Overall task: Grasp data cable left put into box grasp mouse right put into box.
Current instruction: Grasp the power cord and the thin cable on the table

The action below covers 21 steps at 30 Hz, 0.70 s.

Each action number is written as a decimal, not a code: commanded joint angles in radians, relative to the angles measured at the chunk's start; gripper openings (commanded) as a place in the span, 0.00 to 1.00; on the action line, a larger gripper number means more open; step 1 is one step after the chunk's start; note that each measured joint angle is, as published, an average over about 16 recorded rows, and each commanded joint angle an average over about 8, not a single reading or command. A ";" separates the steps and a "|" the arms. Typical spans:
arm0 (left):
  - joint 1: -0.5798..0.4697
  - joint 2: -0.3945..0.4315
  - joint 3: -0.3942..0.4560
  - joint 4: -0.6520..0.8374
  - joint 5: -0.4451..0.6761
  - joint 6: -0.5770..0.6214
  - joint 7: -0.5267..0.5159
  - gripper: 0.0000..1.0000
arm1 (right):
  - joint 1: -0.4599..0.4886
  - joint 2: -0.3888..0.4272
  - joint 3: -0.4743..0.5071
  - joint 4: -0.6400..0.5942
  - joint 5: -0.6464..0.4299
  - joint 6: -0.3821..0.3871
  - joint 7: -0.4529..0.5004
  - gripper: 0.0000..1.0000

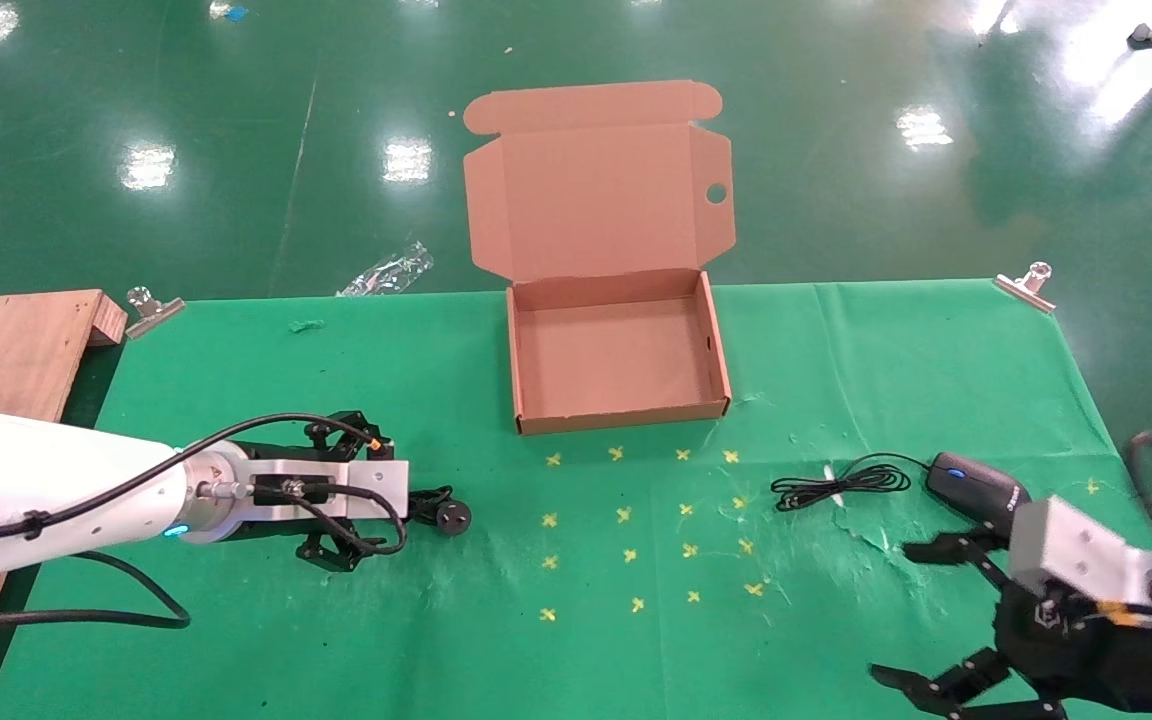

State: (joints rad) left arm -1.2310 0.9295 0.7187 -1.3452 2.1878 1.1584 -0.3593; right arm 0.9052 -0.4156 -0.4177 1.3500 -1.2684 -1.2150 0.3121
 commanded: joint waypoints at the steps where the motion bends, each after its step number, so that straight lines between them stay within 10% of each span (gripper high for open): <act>1: 0.000 0.000 0.000 0.000 0.000 0.000 0.000 1.00 | 0.028 -0.008 -0.027 -0.001 -0.091 0.012 0.021 1.00; 21: 0.000 0.000 0.000 0.000 0.000 0.000 0.000 1.00 | 0.247 -0.253 -0.115 -0.272 -0.388 0.099 -0.085 1.00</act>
State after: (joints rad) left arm -1.2310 0.9295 0.7187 -1.3452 2.1878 1.1584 -0.3594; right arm 1.1498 -0.6681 -0.5300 1.0727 -1.6482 -1.1157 0.2210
